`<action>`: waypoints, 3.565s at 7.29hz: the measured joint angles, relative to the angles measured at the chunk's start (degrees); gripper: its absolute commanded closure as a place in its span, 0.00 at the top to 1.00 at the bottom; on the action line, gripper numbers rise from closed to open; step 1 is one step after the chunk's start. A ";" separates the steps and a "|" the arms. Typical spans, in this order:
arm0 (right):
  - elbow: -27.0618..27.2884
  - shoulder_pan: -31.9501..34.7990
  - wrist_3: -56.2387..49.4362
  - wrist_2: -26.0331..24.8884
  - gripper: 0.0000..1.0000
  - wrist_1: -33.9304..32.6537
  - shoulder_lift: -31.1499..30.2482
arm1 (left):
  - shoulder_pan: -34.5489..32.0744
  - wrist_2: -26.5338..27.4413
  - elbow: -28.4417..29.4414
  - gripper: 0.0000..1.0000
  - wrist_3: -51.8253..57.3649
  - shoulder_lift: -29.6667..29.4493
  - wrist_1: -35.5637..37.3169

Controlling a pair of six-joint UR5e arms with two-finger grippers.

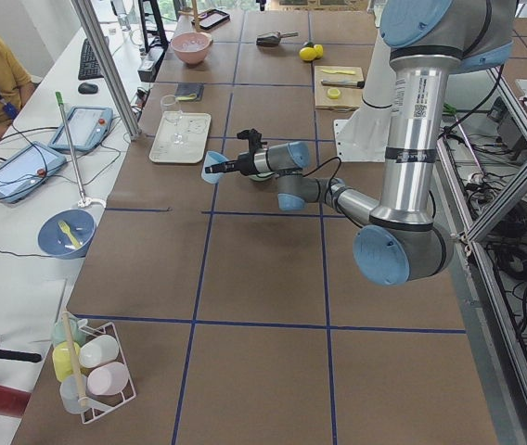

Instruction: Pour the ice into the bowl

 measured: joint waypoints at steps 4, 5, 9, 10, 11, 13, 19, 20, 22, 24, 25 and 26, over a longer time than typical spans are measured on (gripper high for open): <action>-0.01 1.02 0.06 -0.05 1.00 -0.13 -0.64 | 6.76 11.56 0.73 0.00 18.53 -4.09 6.97; 0.00 1.41 0.10 -0.01 1.00 -0.27 -0.69 | 8.22 14.26 0.96 0.00 25.24 -4.53 7.07; -0.16 2.87 0.23 0.10 1.00 -0.69 -0.76 | 14.66 24.17 3.50 0.00 45.96 -7.25 7.07; -0.32 3.06 0.25 0.13 1.00 -0.70 -0.81 | 16.14 26.26 3.74 0.00 50.09 -7.67 7.06; -0.39 3.21 0.28 0.16 1.00 -0.70 -0.94 | 17.00 27.51 3.83 0.00 54.44 -7.91 7.06; -0.47 3.49 0.34 0.19 1.00 -0.74 -1.23 | 17.69 28.92 3.92 0.00 63.18 -8.06 7.02; -0.53 4.33 0.35 0.20 1.00 -0.71 -1.71 | 18.73 33.76 3.84 0.00 82.45 -7.97 6.99; -0.53 4.47 0.34 0.21 1.00 -0.71 -1.87 | 18.91 34.83 3.79 0.00 84.53 -7.95 6.75; -0.53 4.77 0.28 0.23 1.00 -0.71 -2.20 | 19.38 35.75 3.71 0.00 85.81 -7.91 5.69; -0.53 4.86 0.26 0.28 1.00 -0.71 -2.31 | 19.52 35.90 3.71 0.00 86.00 -7.87 3.18; -0.53 4.85 0.27 0.28 1.00 -0.71 -2.34 | 19.54 35.91 3.43 0.00 86.02 -7.84 1.18; -0.53 4.85 0.26 0.30 1.00 -0.69 -2.34 | 19.58 35.84 3.04 0.00 85.99 -7.84 -2.46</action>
